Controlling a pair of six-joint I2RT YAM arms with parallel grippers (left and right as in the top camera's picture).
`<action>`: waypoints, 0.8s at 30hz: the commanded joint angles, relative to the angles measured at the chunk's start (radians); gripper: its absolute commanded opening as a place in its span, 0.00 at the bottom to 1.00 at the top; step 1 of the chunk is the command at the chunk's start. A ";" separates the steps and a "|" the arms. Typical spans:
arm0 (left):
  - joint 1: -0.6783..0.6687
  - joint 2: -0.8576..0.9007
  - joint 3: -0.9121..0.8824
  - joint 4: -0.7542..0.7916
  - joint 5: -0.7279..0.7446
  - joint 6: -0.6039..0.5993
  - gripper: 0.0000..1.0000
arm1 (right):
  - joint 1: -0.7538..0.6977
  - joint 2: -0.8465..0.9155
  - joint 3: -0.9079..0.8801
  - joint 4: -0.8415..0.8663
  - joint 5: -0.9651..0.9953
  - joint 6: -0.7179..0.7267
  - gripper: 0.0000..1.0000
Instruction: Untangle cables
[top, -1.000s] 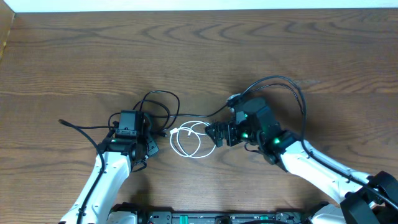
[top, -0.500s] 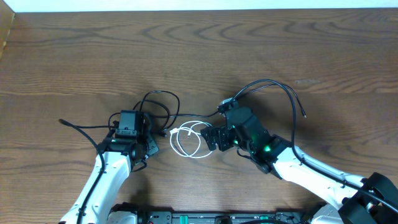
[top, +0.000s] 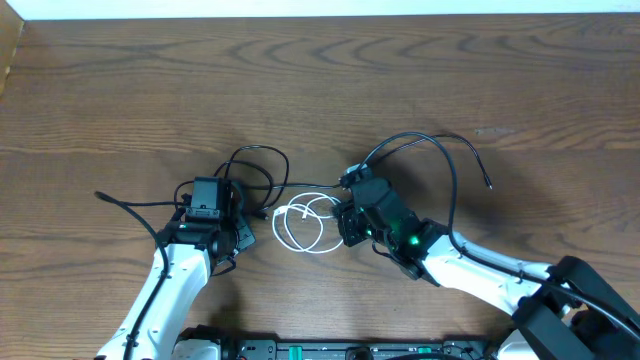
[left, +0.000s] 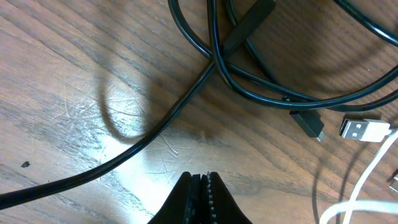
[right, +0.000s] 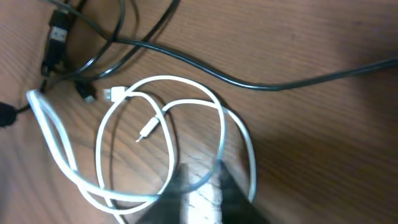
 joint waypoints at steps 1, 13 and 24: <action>0.004 0.002 -0.005 0.001 -0.017 -0.001 0.08 | 0.008 0.006 0.003 0.005 0.042 -0.003 0.01; 0.004 0.002 -0.005 0.001 -0.018 -0.001 0.08 | 0.008 0.006 0.003 -0.015 0.120 -0.003 0.02; 0.004 0.002 -0.005 0.002 -0.017 -0.001 0.08 | 0.009 -0.013 0.003 0.237 -0.047 0.149 0.10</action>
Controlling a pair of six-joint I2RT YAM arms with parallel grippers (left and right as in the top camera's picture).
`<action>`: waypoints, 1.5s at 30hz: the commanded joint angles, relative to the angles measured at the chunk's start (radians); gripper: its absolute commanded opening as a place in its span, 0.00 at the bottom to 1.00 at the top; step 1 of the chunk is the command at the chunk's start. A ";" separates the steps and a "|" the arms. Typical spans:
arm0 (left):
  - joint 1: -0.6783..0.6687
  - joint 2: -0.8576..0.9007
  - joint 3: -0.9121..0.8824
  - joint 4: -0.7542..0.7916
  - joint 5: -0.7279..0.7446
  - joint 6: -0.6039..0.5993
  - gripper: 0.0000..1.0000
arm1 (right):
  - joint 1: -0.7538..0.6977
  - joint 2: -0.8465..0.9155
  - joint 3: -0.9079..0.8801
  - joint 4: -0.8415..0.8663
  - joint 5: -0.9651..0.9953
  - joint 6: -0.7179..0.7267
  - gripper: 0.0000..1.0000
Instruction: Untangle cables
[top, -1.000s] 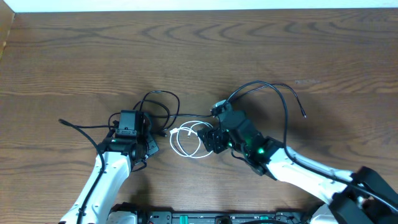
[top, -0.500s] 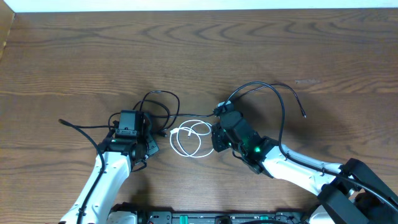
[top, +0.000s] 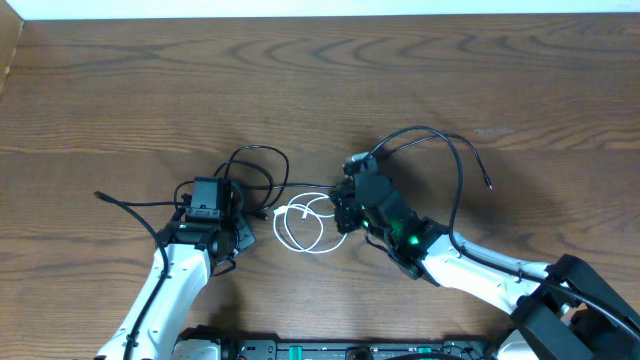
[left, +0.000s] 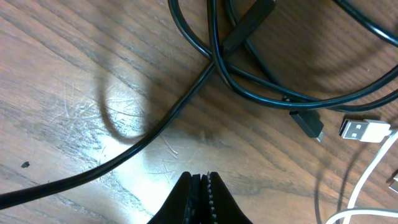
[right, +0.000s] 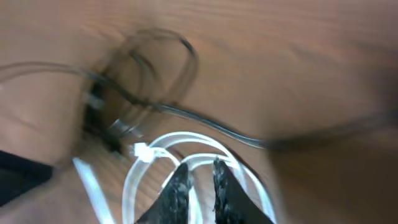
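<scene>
A tangle of thin black cable (top: 255, 165) lies left of centre, and its strands cross close in front of my left gripper (left: 200, 179), which is shut on nothing just above the wood. A white cable (top: 305, 228) lies coiled between the two arms, its USB plug (left: 364, 129) beside a black plug (left: 309, 124). My right gripper (right: 202, 171) is at the coil's right side. Its fingers stand narrowly apart over a white strand (right: 155, 146); that view is blurred. A second black cable (top: 435, 132) arches from the right wrist to a loose end at the right.
Everything lies on the wooden table (top: 120, 90). Its far edge runs along the top as a white strip (top: 320, 8). The arms' base rail (top: 350, 350) lines the near edge. A black strand (top: 125, 205) trails left past my left arm.
My right gripper has shifted up and left onto the white coil's upper part, with its fingers closer together. The arching black cable rose with it. My left gripper has not moved.
</scene>
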 joint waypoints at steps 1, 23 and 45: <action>0.004 0.002 -0.005 0.000 -0.017 -0.001 0.08 | 0.010 -0.014 0.003 0.045 -0.084 0.055 0.09; 0.004 0.002 -0.005 0.000 -0.017 -0.001 0.08 | 0.042 0.095 0.002 -0.036 0.000 -0.007 0.41; 0.004 0.002 -0.005 0.000 -0.017 -0.001 0.09 | 0.042 0.095 0.002 -0.150 0.000 -0.007 0.99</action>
